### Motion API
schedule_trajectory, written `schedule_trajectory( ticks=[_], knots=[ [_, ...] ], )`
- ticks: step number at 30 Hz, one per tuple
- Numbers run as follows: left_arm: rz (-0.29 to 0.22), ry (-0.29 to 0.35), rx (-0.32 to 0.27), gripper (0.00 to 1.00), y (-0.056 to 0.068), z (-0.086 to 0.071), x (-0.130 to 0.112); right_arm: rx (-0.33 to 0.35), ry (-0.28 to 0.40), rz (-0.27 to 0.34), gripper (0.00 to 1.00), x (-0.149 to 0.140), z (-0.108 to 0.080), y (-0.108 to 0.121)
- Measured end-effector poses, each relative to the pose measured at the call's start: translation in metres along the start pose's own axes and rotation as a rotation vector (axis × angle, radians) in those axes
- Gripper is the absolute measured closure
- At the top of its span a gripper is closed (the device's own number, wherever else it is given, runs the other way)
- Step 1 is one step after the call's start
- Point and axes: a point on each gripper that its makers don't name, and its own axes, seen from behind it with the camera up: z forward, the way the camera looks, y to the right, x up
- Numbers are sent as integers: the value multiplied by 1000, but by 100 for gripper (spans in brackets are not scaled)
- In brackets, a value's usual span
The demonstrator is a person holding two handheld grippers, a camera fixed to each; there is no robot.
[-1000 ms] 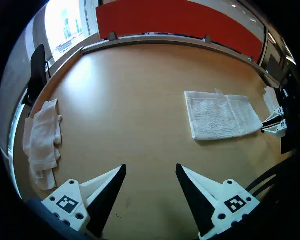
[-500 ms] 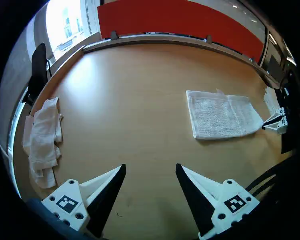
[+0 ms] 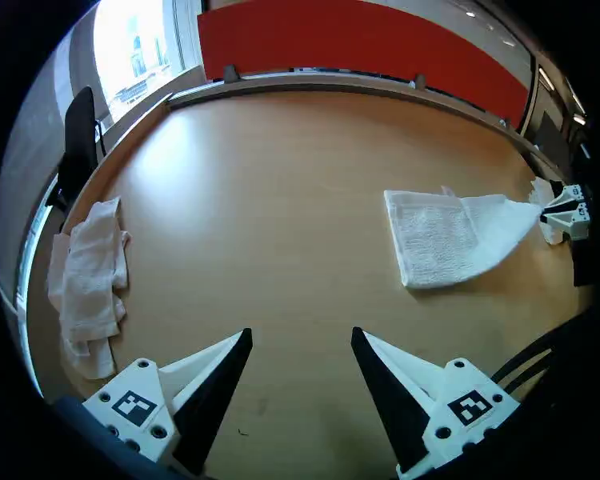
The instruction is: Fold towel
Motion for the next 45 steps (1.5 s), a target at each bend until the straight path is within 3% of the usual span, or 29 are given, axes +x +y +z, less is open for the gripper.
schedule_trajectory(
  ticks=[9,18,32,45],
  knots=[
    [-2,9,-2,8,3,-2,3,-45,50,-70,95,31,-27,15],
    [1,14,-8,8,5,-4,7,-67,75,-87,95,42,-38,23],
    [-3,24,-16,8,9,-4,13,-24,76,-115,95,47,-25,6],
    [-11,41,-24,8,9,-9,19,80,74,-150,95,61,9,-42]
  ],
)
